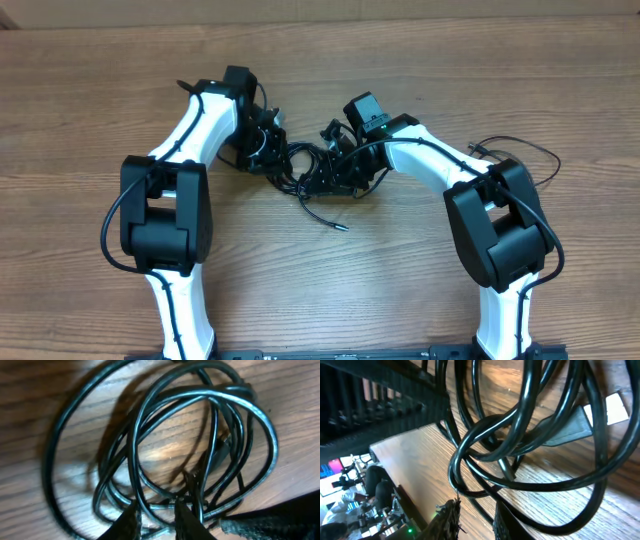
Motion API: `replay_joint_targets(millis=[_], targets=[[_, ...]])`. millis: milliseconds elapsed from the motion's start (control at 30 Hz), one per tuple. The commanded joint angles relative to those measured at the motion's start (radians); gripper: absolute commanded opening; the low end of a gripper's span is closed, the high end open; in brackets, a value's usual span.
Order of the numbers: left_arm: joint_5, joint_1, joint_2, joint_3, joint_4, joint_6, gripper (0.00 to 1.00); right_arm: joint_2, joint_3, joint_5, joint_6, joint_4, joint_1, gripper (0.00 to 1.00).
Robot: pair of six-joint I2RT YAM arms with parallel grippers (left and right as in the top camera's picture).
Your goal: Untangle cables
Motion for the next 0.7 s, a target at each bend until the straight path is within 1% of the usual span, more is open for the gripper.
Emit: replay_joint_targets(millis=[0,100,200,433,467,533,667], targets=[[-0.002,-0.022,0.019,-0.063,0.025,-0.055,0.20,-0.017,0.005,0.023,0.003,0.016,0.003,0.22],[-0.001,-0.024,0.019,-0.100,0.038,-0.055,0.14,-0.017,0.005,0.032,0.003,0.016,0.003,0.22],[-0.001,-0.024,0.020,-0.130,0.058,-0.051,0.04,-0.017,0.005,0.032,0.003,0.023,0.004,0.21],[0.011,-0.024,0.020,-0.183,0.113,-0.052,0.04,-0.017,0.005,0.032,0.103,0.034,0.024,0.21],[0.011,-0.024,0.020,-0.184,0.113,-0.053,0.04,-0.017,0.005,0.030,0.113,0.032,0.028,0.22],[0.011,-0.024,0.020,-0.184,0.113,-0.053,0.04,-0.017,0.005,0.027,0.143,0.031,0.037,0.27],[0.011,-0.024,0.020,-0.184,0.113,-0.053,0.04,-0.017,0.005,0.027,0.224,0.031,0.055,0.28]])
